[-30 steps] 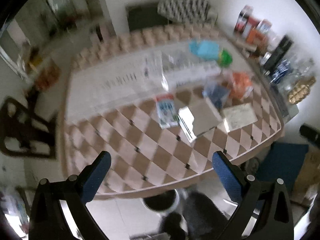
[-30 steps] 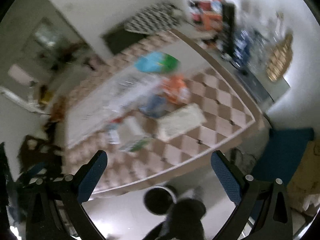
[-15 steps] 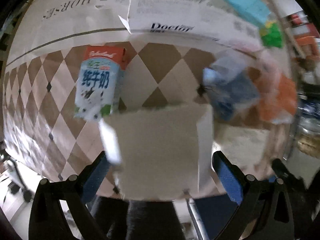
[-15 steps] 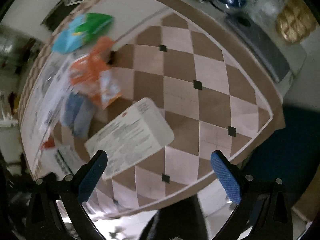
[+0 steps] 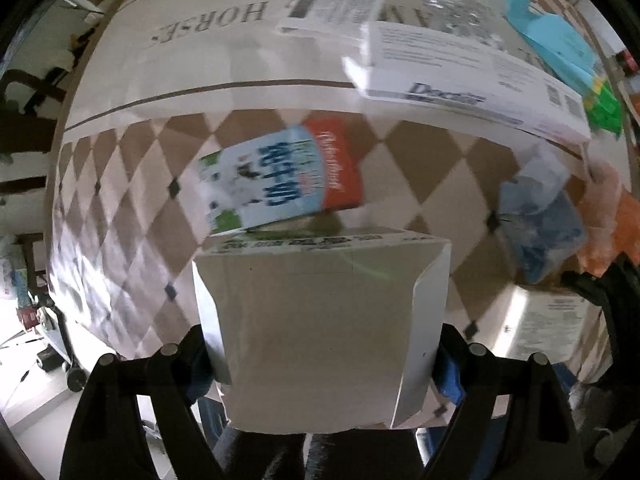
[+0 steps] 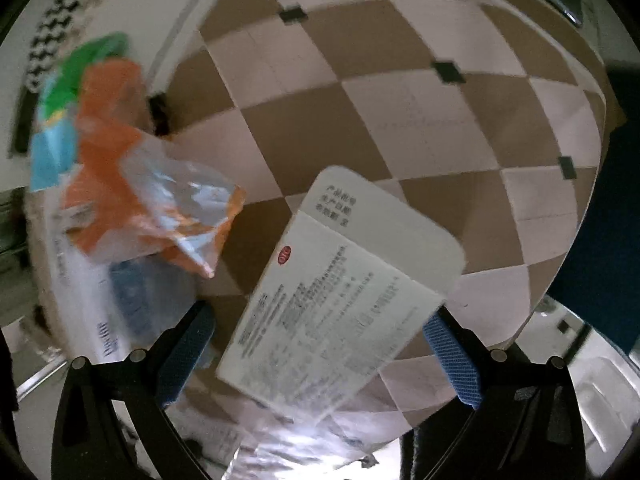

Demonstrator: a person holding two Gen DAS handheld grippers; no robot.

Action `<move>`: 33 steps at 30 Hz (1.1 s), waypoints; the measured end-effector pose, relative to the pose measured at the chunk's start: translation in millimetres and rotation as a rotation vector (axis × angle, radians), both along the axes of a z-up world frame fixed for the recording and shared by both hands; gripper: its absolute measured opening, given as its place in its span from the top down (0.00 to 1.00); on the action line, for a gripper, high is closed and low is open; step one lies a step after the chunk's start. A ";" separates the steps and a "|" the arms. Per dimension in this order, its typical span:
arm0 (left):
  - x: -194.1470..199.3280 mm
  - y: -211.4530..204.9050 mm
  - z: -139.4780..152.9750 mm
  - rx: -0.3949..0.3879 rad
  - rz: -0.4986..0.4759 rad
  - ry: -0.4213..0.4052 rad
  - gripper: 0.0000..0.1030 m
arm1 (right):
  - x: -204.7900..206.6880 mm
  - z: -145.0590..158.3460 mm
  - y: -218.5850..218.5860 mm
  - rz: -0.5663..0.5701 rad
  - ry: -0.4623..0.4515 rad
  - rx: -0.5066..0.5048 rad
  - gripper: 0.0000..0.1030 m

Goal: Collect trash
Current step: 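Grasp the white medicine box with the left tool while the right tool grasps the leaflet, then carry both items over the trash bin and open both tools to drop them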

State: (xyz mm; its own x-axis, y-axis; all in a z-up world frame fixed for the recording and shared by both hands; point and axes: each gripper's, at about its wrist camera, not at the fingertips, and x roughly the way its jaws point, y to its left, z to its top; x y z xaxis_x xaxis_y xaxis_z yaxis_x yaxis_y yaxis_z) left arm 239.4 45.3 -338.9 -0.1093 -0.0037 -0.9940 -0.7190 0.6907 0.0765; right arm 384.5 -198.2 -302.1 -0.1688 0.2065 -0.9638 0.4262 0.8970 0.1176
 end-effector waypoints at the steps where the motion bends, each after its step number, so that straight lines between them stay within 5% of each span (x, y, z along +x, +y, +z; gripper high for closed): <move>1: -1.5 1.0 0.1 -0.002 0.007 0.001 0.18 | 1.2 0.1 2.9 0.008 -0.001 -0.035 0.01; 5: -11.0 9.2 2.2 0.004 0.015 -0.009 0.18 | 4.0 -3.4 16.4 0.073 0.032 -0.116 0.08; 11: -43.6 29.4 26.7 0.045 -0.029 -0.061 0.18 | -8.7 7.0 12.5 0.154 -0.013 -0.051 0.10; 15: -64.6 34.2 60.6 0.071 -0.057 -0.122 0.18 | -21.2 32.3 25.0 0.257 -0.117 0.018 0.10; 24: -193.6 26.1 128.9 0.072 -0.067 -0.270 0.18 | -114.2 104.0 60.1 0.515 -0.351 0.194 0.11; 28: -270.4 18.6 116.0 0.007 -0.052 -0.280 0.18 | -196.8 111.1 60.1 0.580 -0.373 0.250 0.11; 33: -351.1 6.7 53.3 -0.101 -0.035 -0.193 0.18 | -304.5 65.8 49.2 0.619 -0.294 0.228 0.11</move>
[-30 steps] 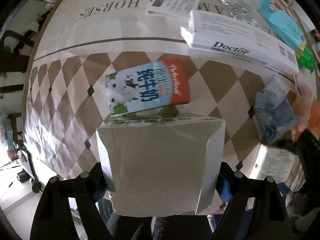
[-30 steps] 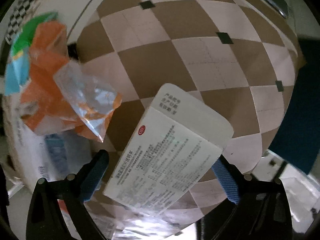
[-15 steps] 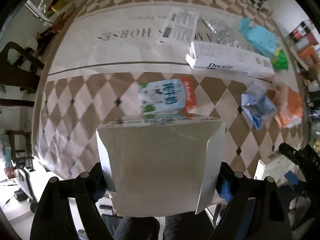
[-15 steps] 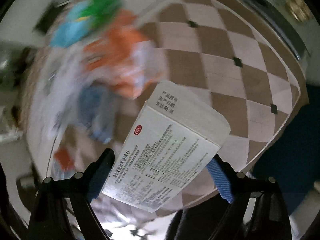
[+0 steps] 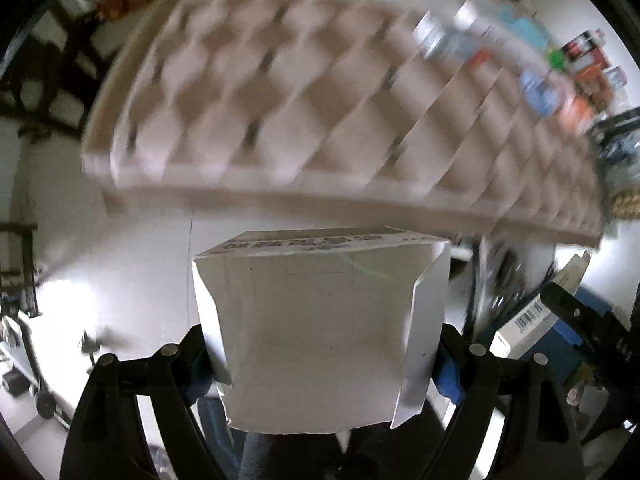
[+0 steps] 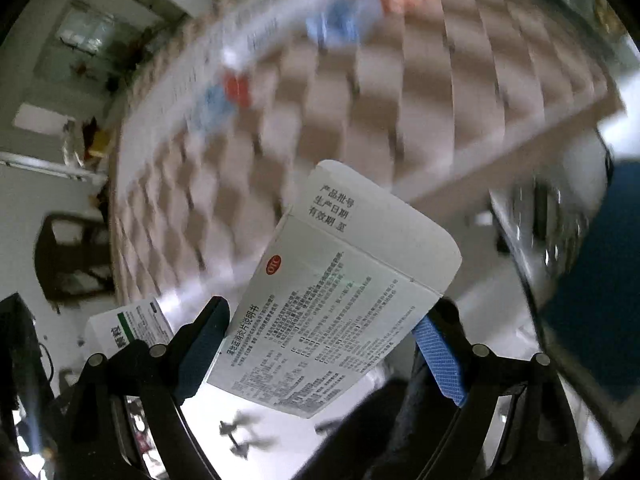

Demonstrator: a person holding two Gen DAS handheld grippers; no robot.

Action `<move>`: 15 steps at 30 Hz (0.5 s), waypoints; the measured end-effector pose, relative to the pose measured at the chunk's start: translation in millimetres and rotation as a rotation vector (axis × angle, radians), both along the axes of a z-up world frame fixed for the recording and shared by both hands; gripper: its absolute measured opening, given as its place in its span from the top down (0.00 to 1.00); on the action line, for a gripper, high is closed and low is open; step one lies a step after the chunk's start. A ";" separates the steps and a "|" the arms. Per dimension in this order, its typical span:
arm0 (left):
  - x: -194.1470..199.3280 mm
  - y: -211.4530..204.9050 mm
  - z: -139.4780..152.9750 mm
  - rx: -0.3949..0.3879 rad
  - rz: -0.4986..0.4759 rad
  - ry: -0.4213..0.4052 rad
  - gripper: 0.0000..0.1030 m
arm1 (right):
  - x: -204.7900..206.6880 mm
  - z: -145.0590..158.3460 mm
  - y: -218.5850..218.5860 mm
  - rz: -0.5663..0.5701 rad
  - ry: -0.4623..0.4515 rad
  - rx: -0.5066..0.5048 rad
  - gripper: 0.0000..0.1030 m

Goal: Collect trash
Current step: 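Carry both items over the trash bin and open both tools to drop them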

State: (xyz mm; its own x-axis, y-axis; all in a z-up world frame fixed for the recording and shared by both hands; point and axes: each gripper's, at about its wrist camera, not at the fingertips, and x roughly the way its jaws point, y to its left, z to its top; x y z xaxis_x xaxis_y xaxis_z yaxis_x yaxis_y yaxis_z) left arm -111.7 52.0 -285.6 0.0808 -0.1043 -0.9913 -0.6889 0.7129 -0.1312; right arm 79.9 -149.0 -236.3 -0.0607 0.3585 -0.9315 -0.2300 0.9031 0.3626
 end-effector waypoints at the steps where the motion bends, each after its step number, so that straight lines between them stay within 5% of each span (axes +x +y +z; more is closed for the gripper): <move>1: -11.4 0.2 -15.9 -0.021 0.008 0.015 0.18 | -16.2 -13.0 -5.3 0.008 0.023 -0.015 0.11; 5: -41.7 7.0 -98.6 -0.091 0.020 0.081 0.18 | -68.3 -83.3 -12.2 0.037 0.094 -0.090 0.11; 15: -46.5 4.2 -278.3 -0.213 -0.035 0.142 0.17 | -105.7 -278.6 1.3 0.069 0.156 -0.201 0.11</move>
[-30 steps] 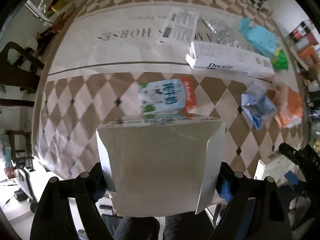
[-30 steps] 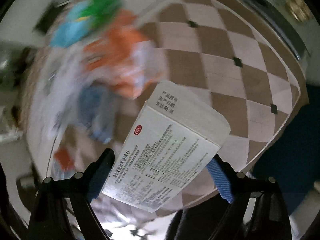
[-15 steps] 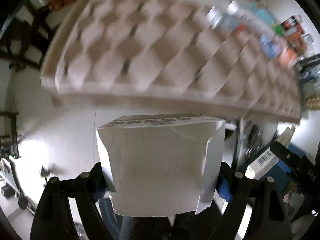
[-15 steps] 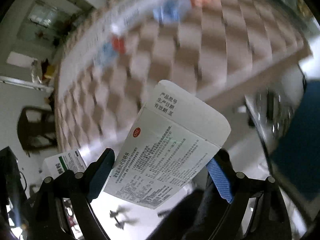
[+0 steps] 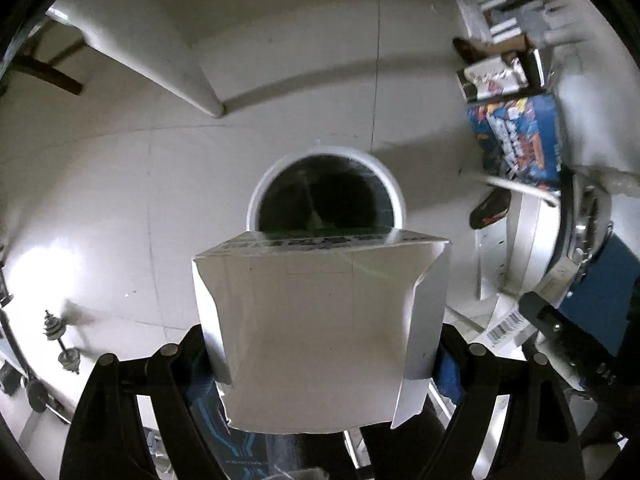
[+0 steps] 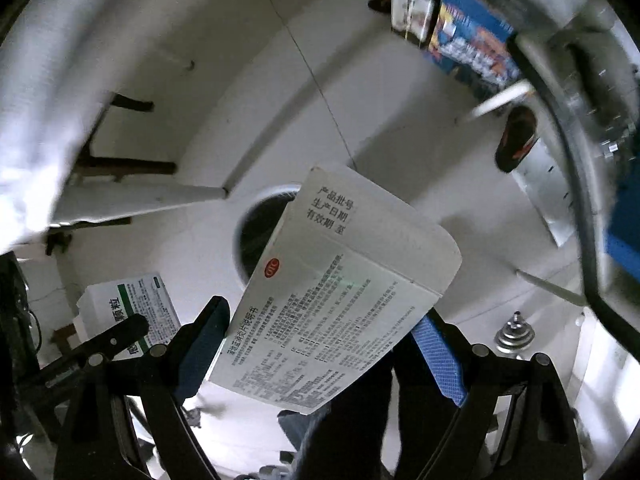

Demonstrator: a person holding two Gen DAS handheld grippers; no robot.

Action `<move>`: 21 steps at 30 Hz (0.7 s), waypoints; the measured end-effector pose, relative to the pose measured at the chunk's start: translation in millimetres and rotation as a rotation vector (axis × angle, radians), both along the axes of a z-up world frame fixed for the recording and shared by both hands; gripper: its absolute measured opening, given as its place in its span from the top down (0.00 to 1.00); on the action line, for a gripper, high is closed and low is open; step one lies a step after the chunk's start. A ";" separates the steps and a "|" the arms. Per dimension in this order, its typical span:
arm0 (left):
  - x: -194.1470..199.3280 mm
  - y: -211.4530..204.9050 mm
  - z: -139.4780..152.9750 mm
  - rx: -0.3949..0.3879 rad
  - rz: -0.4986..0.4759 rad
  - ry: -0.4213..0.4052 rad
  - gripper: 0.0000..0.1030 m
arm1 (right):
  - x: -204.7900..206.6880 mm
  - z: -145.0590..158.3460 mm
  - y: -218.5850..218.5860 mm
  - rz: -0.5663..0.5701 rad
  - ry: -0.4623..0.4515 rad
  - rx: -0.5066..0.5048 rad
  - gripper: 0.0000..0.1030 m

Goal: Collect trash
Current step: 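Carry both items over the trash bin and open both tools to drop them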

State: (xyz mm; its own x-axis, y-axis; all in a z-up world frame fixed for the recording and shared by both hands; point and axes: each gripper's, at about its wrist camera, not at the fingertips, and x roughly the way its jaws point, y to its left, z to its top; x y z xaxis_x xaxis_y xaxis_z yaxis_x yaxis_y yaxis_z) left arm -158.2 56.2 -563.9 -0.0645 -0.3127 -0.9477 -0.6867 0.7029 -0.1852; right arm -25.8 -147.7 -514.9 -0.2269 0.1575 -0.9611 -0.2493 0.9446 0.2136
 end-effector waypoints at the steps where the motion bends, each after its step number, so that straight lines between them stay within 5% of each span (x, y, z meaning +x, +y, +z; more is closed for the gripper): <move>1: 1.5 2.5 -20.0 -0.034 0.005 -0.007 0.17 | -2.4 -21.0 0.3 0.001 0.012 -0.009 0.11; 5: 3.3 3.7 -59.7 -0.170 0.039 -0.056 0.14 | -7.9 -84.2 4.1 0.002 0.047 -0.008 0.11; 9: -4.4 15.1 -74.5 -0.178 0.062 -0.051 0.08 | -16.5 -132.6 7.6 0.032 0.083 0.000 0.11; 14: -18.6 25.0 -73.1 -0.100 0.062 -0.025 0.08 | -32.2 -168.0 17.6 0.112 0.162 0.033 0.10; 17: -27.9 28.9 -60.5 -0.009 0.036 -0.003 0.08 | -38.1 -177.4 19.6 0.120 0.193 0.062 0.00; 21: -33.8 24.0 -38.1 0.163 -0.014 0.018 0.08 | -41.5 -169.2 21.4 0.150 0.162 0.035 0.00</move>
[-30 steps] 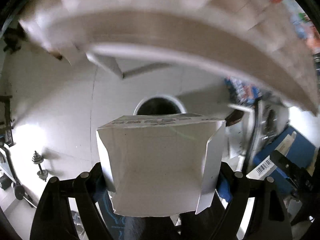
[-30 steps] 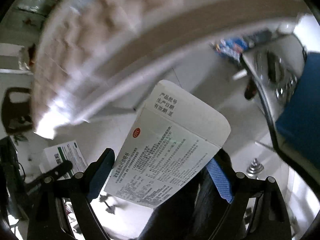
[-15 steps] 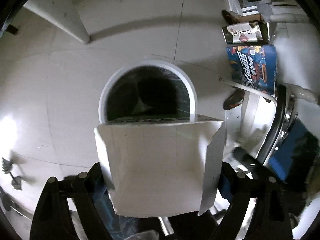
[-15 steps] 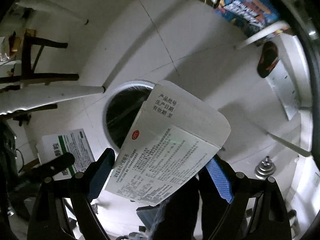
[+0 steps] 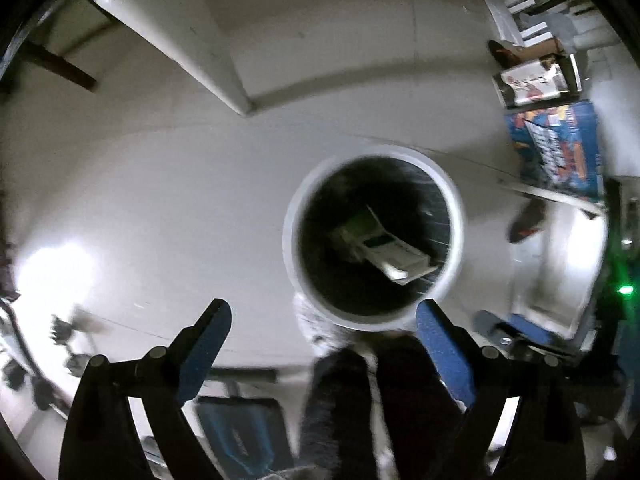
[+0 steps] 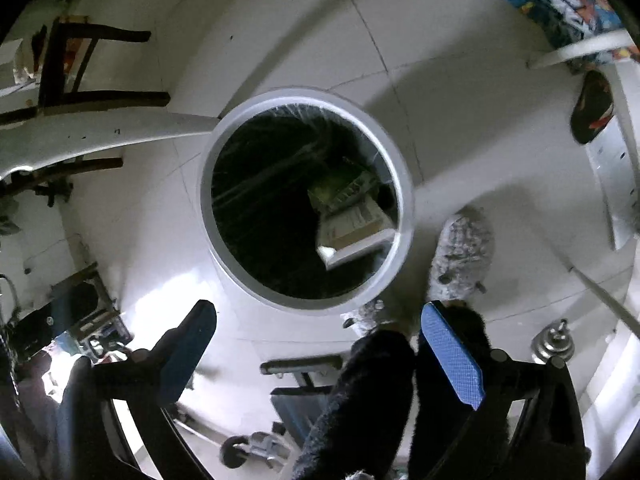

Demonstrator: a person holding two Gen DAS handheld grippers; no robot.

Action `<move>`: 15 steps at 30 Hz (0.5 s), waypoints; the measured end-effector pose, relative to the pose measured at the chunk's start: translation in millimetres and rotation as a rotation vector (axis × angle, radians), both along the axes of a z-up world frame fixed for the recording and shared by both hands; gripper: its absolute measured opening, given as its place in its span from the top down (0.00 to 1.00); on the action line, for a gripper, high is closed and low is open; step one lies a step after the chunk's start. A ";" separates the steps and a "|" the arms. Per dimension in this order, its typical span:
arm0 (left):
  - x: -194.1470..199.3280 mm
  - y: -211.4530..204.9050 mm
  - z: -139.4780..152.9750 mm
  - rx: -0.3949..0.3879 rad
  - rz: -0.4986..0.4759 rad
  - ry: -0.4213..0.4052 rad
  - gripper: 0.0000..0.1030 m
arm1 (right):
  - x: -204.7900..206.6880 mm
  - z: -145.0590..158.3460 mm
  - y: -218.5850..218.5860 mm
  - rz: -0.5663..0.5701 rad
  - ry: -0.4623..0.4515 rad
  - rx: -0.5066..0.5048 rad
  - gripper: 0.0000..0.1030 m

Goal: Collect trash
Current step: 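Carry both items over the trash bin and open both tools to drop them, then move both tools back over the table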

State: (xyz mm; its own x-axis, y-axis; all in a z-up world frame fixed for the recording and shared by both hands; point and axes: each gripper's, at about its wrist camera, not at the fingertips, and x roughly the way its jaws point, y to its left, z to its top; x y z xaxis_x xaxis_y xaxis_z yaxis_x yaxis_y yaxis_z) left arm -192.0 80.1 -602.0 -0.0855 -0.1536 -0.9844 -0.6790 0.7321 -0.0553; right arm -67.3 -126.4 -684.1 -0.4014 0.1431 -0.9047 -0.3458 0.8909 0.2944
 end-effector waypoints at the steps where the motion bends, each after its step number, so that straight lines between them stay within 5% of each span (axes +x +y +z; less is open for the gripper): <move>1: -2.2 -0.2 3.0 0.023 -0.008 0.002 0.08 | -0.2 4.9 2.8 0.020 -0.019 -0.016 0.00; 6: -8.6 -12.4 26.9 0.108 -0.035 0.010 0.08 | -0.2 46.6 14.2 0.127 -0.134 -0.078 0.00; 15: -14.5 -29.6 81.5 0.113 -0.031 0.005 0.08 | 0.9 118.5 15.1 0.219 -0.264 -0.127 0.00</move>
